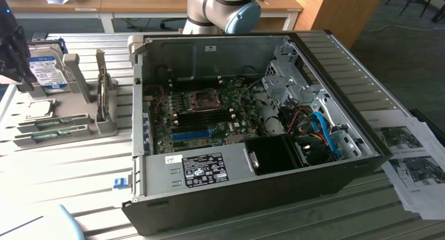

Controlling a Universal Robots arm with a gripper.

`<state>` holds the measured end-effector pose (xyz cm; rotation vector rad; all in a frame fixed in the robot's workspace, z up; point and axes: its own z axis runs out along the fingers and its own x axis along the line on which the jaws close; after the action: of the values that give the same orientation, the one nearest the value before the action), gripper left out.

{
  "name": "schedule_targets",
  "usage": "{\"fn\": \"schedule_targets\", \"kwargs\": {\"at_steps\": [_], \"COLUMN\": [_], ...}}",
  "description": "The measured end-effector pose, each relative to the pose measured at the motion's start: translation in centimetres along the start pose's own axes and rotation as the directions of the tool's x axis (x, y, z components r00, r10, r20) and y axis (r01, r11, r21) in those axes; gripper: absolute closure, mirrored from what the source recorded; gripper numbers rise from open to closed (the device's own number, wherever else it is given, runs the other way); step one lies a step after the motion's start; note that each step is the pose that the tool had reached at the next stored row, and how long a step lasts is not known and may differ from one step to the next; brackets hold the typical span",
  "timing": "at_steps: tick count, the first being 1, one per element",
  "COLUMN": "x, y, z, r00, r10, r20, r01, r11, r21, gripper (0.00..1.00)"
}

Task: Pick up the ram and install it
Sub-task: 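Pick up the ram and move it above insertion slot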

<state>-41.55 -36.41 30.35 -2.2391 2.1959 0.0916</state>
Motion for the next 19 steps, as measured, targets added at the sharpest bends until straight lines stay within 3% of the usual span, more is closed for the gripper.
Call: {"fn": "schedule_targets", "kwargs": {"at_steps": [1, 2, 11, 19], "x": [0.1, 0.1, 0.1, 0.2], "y": [-0.06, -0.09, -0.12, -0.12], "z": [1.76, 2.21, 3.18, 3.19], "r00": [1.0000, 1.0000, 1.0000, 1.0000], "r10": [0.000, 0.000, 0.000, 0.000], "r20": [0.0000, 0.0000, 0.0000, 0.0000], "r01": [0.000, 0.000, 0.000, 0.000], "r11": [1.0000, 1.0000, 1.0000, 1.0000], "r21": [-0.0001, 0.0000, -0.0001, 0.0001], "gripper": [0.71, 0.71, 0.71, 0.71]}}
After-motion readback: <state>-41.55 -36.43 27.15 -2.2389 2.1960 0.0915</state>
